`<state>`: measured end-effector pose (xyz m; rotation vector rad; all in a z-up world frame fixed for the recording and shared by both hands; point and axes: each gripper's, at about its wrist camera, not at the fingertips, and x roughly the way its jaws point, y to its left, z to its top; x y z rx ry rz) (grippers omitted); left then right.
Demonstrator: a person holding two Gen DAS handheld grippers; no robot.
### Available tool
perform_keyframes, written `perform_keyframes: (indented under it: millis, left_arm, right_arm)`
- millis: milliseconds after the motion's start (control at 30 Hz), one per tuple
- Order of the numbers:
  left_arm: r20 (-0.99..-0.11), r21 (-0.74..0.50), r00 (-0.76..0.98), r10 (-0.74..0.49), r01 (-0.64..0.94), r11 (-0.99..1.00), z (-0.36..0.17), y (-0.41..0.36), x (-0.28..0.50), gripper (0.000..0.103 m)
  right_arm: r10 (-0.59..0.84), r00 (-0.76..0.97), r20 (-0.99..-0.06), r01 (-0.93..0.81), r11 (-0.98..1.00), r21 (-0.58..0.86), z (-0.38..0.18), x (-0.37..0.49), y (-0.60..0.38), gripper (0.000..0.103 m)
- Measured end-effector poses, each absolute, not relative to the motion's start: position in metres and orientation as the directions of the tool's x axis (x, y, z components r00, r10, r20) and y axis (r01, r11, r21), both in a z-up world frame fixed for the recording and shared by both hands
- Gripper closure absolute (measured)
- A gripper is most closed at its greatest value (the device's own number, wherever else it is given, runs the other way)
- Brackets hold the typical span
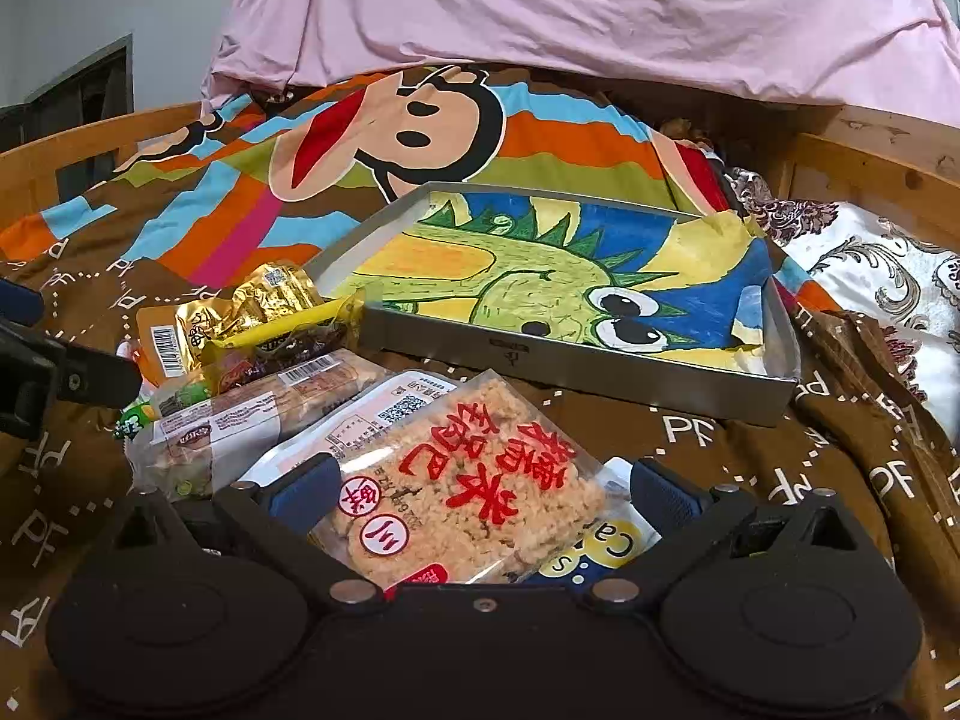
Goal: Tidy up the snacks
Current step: 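Move both tools toward the pile of snacks beside the metal tray, then grasp the red-lettered rice cake packet with left tool while right tool grasps blue milk tube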
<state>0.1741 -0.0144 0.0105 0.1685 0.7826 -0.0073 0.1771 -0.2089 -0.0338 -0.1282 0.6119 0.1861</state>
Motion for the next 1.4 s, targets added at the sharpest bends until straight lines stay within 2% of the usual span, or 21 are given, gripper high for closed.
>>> perform_keyframes:
  millis: [200, 367, 567, 767, 1100, 1267, 1400]
  left_arm:
    - [-0.704, 0.15, 0.709, 0.052, 0.077, 0.986, 0.009, -0.022, 0.17, 0.0]
    - [-0.715, 0.126, 0.699, 0.029, 0.087, 0.988, 0.005, -0.025, 0.168, 0.0]
    - [-0.703, 0.07, 0.709, -0.061, 0.153, 0.986, 0.006, -0.037, 0.174, 0.0]
    - [-0.69, 0.055, 0.704, -0.17, 0.285, 0.957, 0.006, -0.071, 0.184, 0.0]
    - [-0.752, 0.043, 0.603, -0.267, 0.45, 0.892, -0.014, -0.121, 0.207, 0.001]
    - [-0.813, 0.072, 0.525, -0.252, 0.52, 0.851, -0.029, -0.138, 0.213, 0.001]
    - [-0.832, 0.1, 0.513, -0.211, 0.512, 0.853, -0.036, -0.142, 0.218, 0.0]
  right_arm:
    - [0.104, 0.8, -0.591, -0.181, 0.981, -0.072, -0.033, 0.17, -0.217, 0.001]
    - [0.122, 0.776, -0.619, -0.166, 0.986, -0.012, -0.034, 0.161, -0.234, 0.001]
    - [0.141, 0.744, -0.653, -0.137, 0.989, 0.058, -0.036, 0.155, -0.257, 0.001]
    - [0.14, 0.731, -0.668, -0.121, 0.99, 0.075, -0.038, 0.155, -0.264, 0.001]
    - [0.158, 0.712, -0.684, -0.159, 0.985, 0.062, -0.041, 0.138, -0.257, 0.001]
    - [0.143, 0.692, -0.708, -0.18, 0.983, 0.023, -0.046, 0.135, -0.25, 0.001]
    - [0.138, 0.692, -0.708, -0.197, 0.98, -0.002, -0.05, 0.134, -0.247, 0.001]
